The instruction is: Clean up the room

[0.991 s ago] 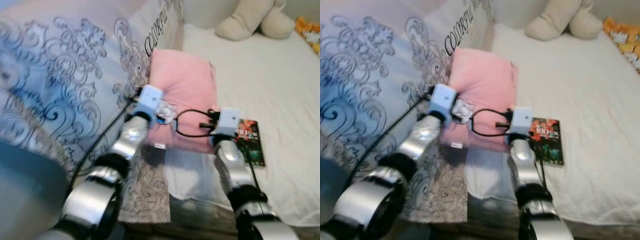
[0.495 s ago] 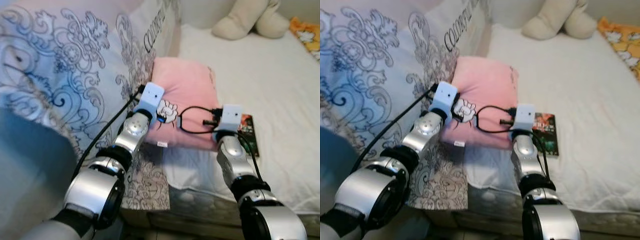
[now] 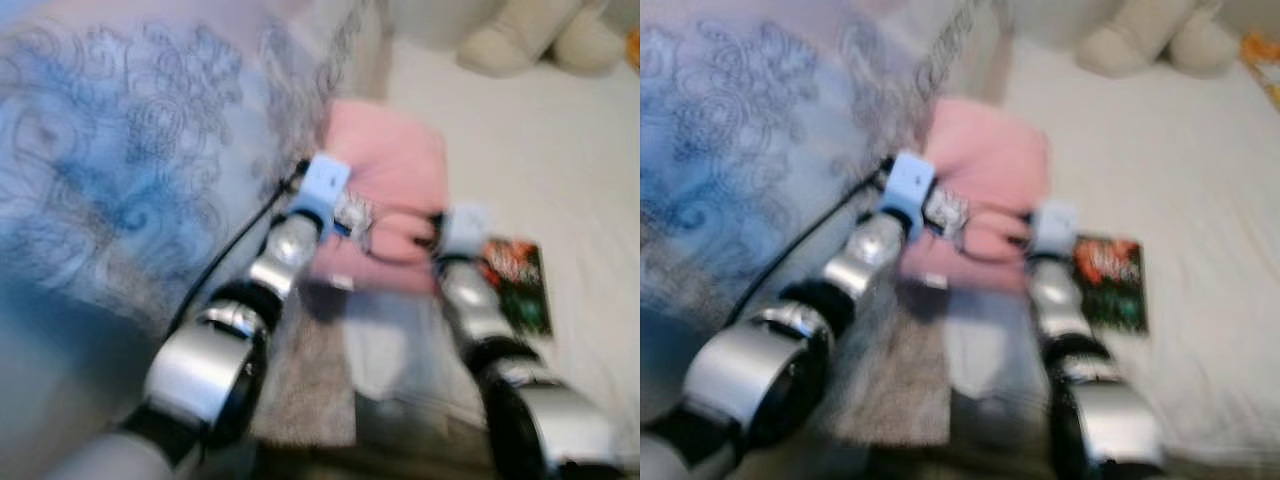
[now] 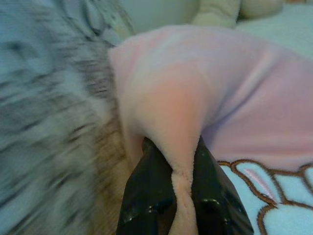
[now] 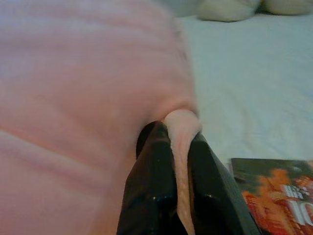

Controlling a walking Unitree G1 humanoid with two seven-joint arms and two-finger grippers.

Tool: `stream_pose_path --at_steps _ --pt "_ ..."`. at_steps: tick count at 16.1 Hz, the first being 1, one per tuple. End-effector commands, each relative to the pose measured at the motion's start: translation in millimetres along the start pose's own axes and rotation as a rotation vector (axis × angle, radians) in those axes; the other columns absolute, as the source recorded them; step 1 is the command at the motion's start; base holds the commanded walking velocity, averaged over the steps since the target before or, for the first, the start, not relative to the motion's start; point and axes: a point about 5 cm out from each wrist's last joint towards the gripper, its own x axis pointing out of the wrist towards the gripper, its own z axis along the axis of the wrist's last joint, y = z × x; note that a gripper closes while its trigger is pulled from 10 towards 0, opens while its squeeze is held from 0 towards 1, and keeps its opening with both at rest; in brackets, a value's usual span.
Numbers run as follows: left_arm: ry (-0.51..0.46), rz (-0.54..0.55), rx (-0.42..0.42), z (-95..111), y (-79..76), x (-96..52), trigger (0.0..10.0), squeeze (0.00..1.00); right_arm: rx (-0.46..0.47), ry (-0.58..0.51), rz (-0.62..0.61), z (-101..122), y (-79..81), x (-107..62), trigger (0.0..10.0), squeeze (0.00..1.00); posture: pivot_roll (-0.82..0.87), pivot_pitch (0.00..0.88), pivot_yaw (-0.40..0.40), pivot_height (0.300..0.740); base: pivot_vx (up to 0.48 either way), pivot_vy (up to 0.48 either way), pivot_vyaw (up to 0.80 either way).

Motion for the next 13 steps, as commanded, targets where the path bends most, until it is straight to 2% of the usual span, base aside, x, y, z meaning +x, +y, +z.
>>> stream_pose_path --at_steps 1,4,5,8,11,13 --pt "0.036 0.117 -0.019 -6 32.7 -1.4 10.0 0.0 -0.007 0.041 -0.076 -7 -25.6 -1.0 10.0 0.0 -0.06 0.0 0.062 0.74 0.0 0.0 0.0" --pt "0.055 0.131 -0.038 -10 37.1 -2.7 10.0 0.0 -0.02 0.088 -0.057 -13 -22.7 -1.6 10.0 0.0 -0.06 0.029 0.058 0.74 0.0 0.0 0.0" --pt "0.088 0.142 -0.05 -17 37.8 -4.7 10.0 0.0 -0.021 0.133 -0.053 -19 -22.9 -3.2 10.0 0.0 -0.07 0.076 0.055 0.74 0.0 0.0 0.0" --pt "0.118 0.149 0.001 -25 37.8 -7.5 10.0 0.0 -0.015 0.221 -0.036 -35 -17.7 -8.9 10.0 0.0 -0.08 0.147 0.045 0.74 0.0 0.0 0.0" --pt "0.098 0.202 -0.008 -19 49.1 -6.6 10.0 0.0 -0.06 0.208 0.011 -32 -5.6 -7.8 10.0 0.0 -0.06 0.203 0.029 0.74 0.0 0.0 0.0" --pt "0.096 0.225 -0.042 -18 51.5 -6.5 10.0 0.0 -0.117 0.179 0.008 -25 -6.5 -4.1 10.0 0.0 -0.05 0.221 0.022 0.74 0.0 0.0 0.0"
